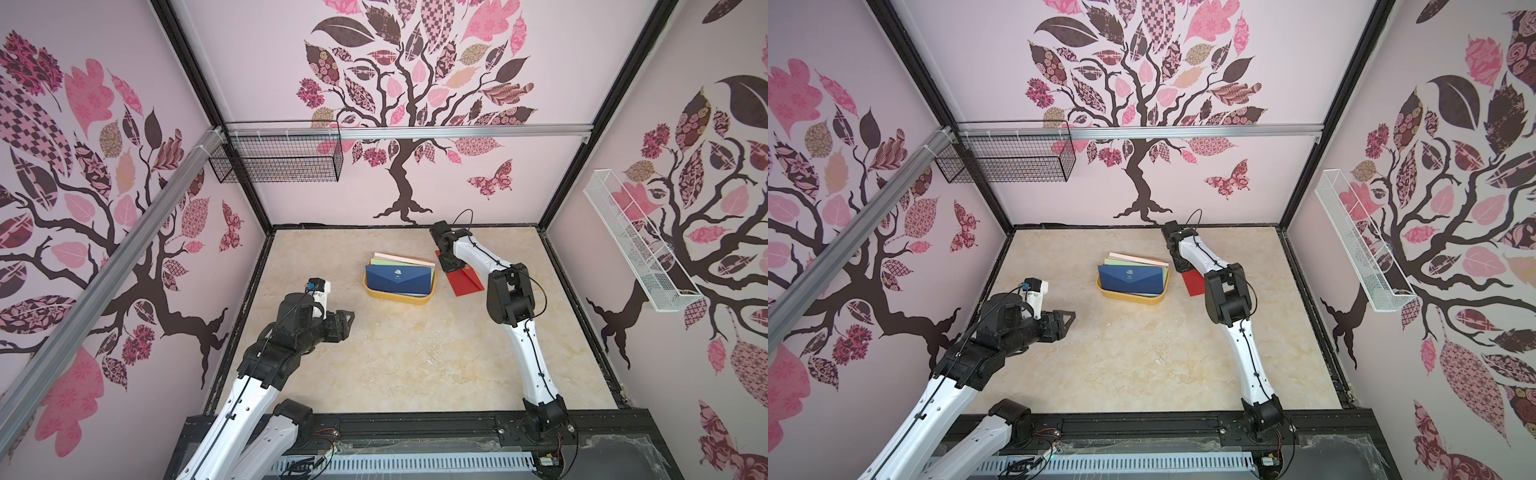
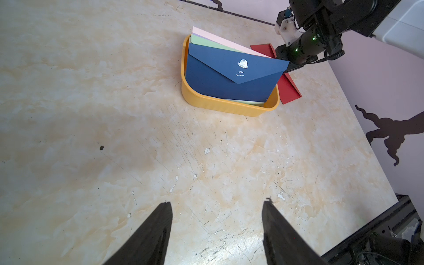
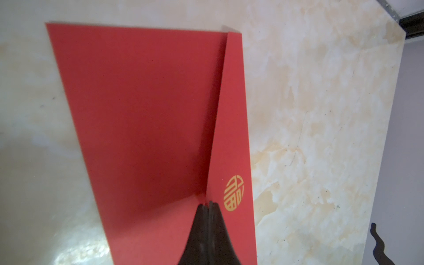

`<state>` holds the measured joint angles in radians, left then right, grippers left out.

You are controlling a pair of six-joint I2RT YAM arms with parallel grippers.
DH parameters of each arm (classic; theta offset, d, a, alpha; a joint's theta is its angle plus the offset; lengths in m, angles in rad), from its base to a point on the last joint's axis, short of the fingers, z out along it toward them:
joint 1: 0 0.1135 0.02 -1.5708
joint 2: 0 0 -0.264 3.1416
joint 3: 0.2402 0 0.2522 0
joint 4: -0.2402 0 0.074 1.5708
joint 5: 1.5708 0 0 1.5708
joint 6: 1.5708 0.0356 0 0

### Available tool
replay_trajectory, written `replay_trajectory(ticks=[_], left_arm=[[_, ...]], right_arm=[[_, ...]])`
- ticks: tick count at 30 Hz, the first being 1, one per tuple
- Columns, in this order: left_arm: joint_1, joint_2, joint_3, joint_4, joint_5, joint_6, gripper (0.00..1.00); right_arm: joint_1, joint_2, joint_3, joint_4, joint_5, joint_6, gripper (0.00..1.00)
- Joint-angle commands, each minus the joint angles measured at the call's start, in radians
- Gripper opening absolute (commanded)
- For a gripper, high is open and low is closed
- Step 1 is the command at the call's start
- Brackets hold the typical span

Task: Put the sealed envelopes into the storage box
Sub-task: Pick up the envelope from the center of the board.

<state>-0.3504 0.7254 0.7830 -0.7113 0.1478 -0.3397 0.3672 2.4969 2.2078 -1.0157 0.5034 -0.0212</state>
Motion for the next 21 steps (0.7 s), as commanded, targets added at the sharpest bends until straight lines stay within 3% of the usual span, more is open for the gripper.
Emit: replay_trajectory(ticks=[1,13,20,21], left_arm=[[0.002,-0.003,-0.01,0.012,0.01,0.001,0.67],[0.001,0.008,0.003,0.006,0.044,-0.014,0.67],[0.002,0.023,0.014,0.001,0.083,-0.023,0.68],[0.002,0.024,0.012,0.001,0.081,-0.024,0.68]], right_arm=[[-0.003,-0.086,-0.044,0.005,0.032,-0.003,0.0],[-0.008,-0.487,-0.503,0.164,0.045,0.019,0.0],[-0.007,-0.662,-0.742,0.297,-0.038,-0.017,0.0],[-0.007,-0.65,-0.734,0.289,-0.05,-0.019,0.1]])
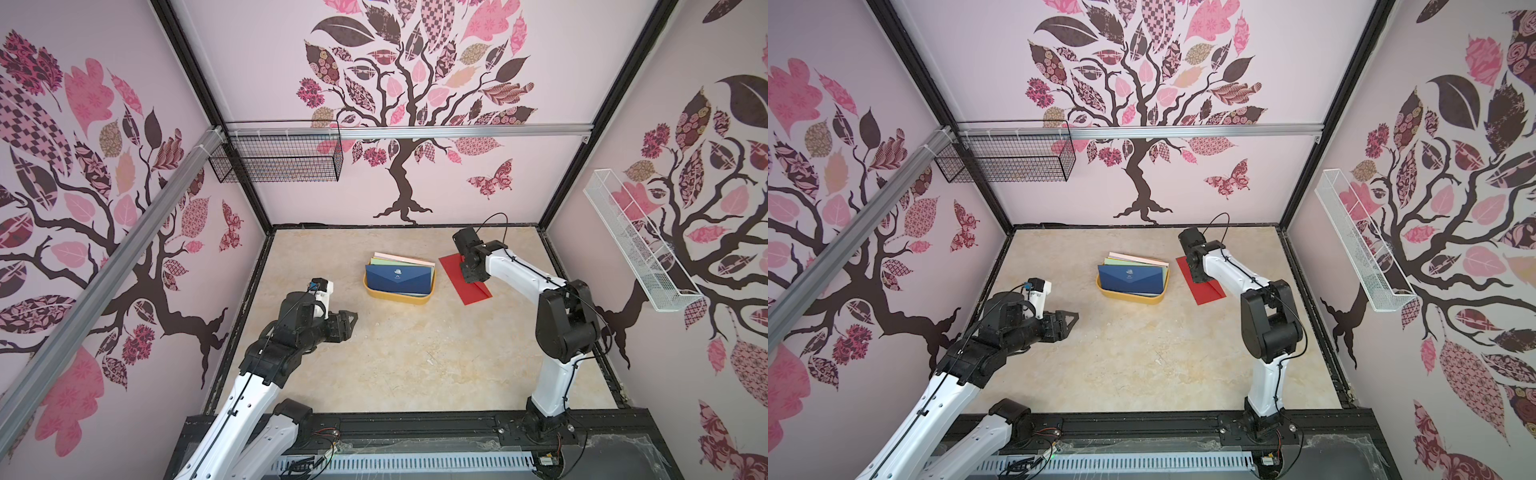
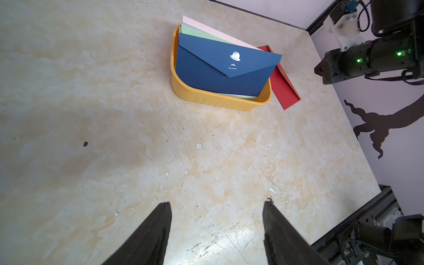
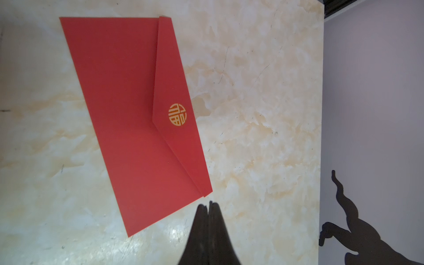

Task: Put the sealed envelopes into the storage box
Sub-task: Pick up the envelope from the center of the board.

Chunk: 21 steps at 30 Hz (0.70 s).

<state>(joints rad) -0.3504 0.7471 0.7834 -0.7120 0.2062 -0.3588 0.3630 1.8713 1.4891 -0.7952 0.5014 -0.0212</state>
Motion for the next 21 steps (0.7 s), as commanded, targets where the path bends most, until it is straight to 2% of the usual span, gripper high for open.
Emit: replay_trajectory(ticks=[1,3,6,15,21], left_arm=[[0.002,0.003,0.008,0.003,0.021,-0.005,0.68],[0.001,0.002,0.002,0.003,0.012,-0.002,0.68],[0.002,0.002,-0.003,0.006,0.006,0.003,0.68],[0.001,0.005,-0.012,0.015,0.004,0.006,0.68],[0.001,0.004,-0.015,0.02,0.005,0.008,0.68]], right_arm=[[-0.003,-0.007,0.0,0.057,-0.058,-0.02,0.19],[-0.002,0.051,0.048,0.026,-0.068,-0.012,0.31],[-0.003,0.151,0.135,-0.012,-0.04,-0.006,0.4],[-0.003,0.413,0.389,-0.101,0.025,-0.019,0.45],[-0.002,0.493,0.472,-0.113,0.054,-0.042,0.45]])
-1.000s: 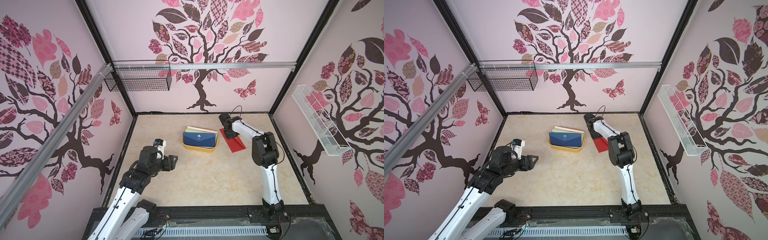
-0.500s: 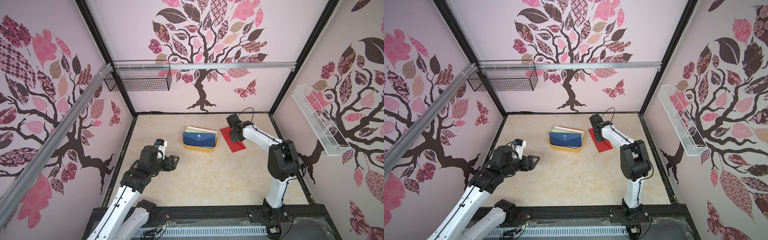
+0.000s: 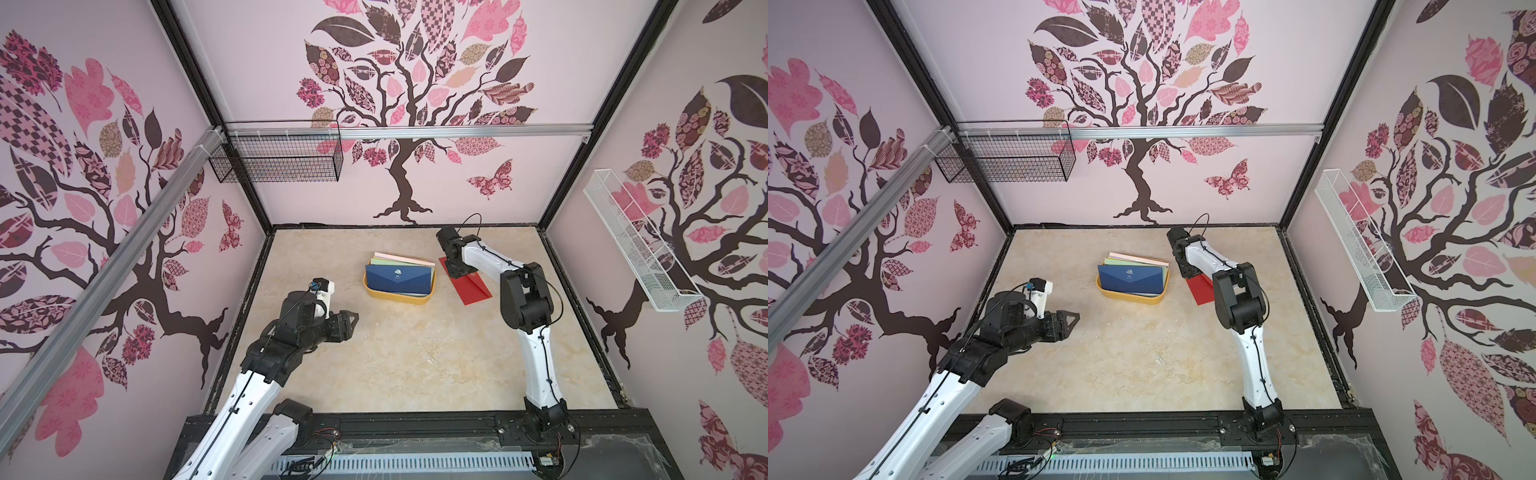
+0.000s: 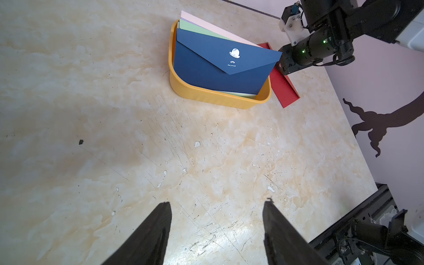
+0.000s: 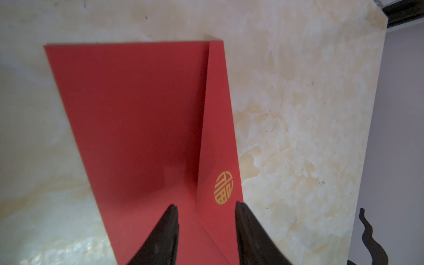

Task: Put the sealed envelopes into the storage box
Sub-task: Pick up the envelope from the center of the board.

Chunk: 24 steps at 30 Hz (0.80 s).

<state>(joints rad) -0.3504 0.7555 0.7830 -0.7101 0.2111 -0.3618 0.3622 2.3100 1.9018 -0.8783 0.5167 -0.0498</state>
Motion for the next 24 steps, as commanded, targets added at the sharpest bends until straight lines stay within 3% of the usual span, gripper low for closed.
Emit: replay_trajectory(ticks=[1,17,24], left_arm=[[0.001,-0.002,-0.016,0.018,0.001,0.011,0.68],[0.001,0.005,-0.017,0.02,0.007,0.015,0.68],[0.001,0.005,-0.017,0.022,0.008,0.014,0.68]], right_arm=[[-0.003,0.064,0.069,-0.034,0.048,-0.014,0.44],[-0.014,0.123,0.091,-0.045,0.111,-0.044,0.36],[-0.014,0.12,0.073,-0.041,0.124,-0.046,0.19]])
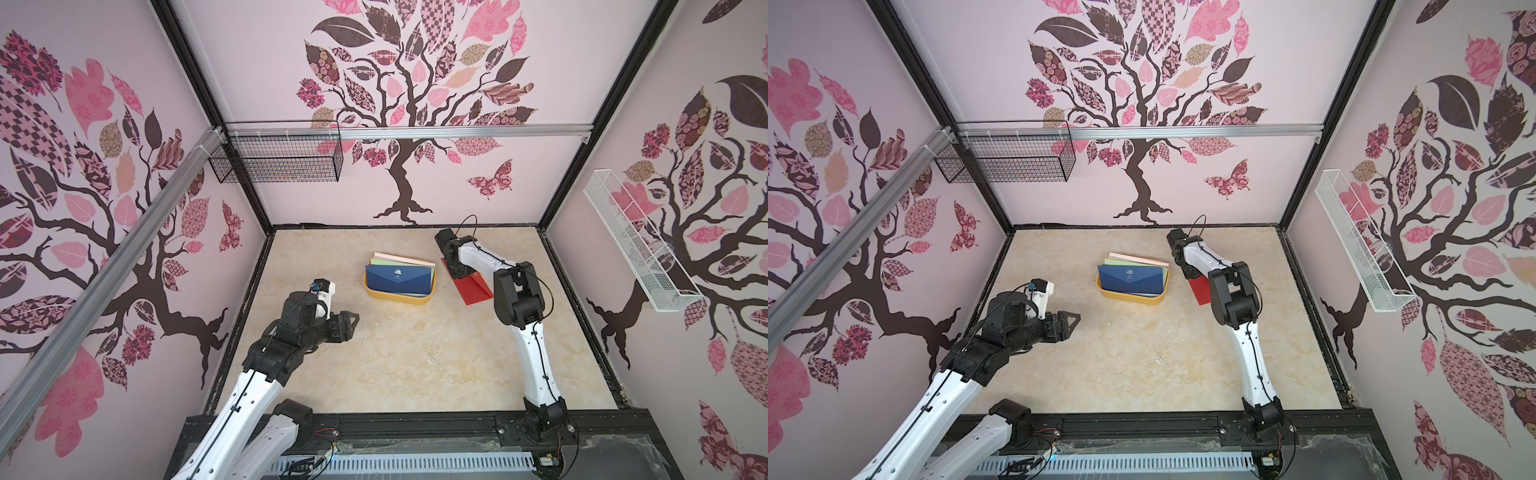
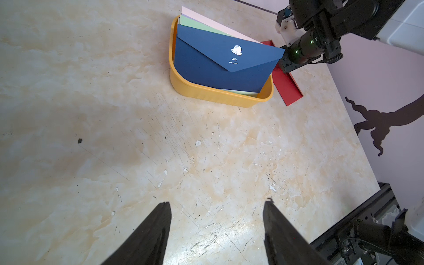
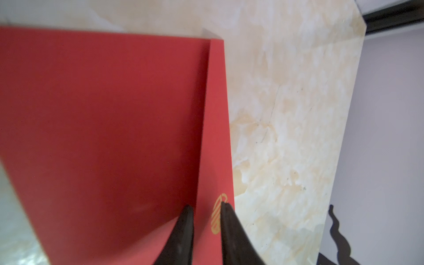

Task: Put the sealed envelopes into the storage box
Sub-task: Pick up the envelope from the center of the board.

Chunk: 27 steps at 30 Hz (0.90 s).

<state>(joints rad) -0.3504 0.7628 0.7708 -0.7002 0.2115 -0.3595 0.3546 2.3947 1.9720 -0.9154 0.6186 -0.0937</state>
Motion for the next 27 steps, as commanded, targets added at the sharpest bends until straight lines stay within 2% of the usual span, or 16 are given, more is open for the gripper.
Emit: replay_trajectory(ticks=[1,7,13,16,21,27], left_arm=[[0.001,-0.002,-0.004,0.012,0.008,0.012,0.68],[0.001,-0.001,-0.004,0.012,0.008,0.013,0.68],[0.001,0.001,-0.005,0.012,0.008,0.012,0.68],[0.001,0.003,-0.003,0.014,0.008,0.011,0.68],[0.002,0.032,0.025,0.0,0.009,0.007,0.68],[0.004,0.108,0.189,-0.068,0.017,0.004,0.69]], right_arm=[[-0.007,0.035,0.001,-0.002,0.023,-0.003,0.17],[-0.009,0.029,-0.011,0.003,0.029,-0.003,0.0],[-0.01,-0.035,-0.051,0.015,0.026,-0.003,0.0],[-0.009,-0.119,-0.111,0.033,0.028,-0.003,0.0],[-0.006,-0.319,-0.304,0.103,0.04,-0.017,0.0],[0.008,-0.585,-0.584,0.161,0.058,-0.009,0.0]])
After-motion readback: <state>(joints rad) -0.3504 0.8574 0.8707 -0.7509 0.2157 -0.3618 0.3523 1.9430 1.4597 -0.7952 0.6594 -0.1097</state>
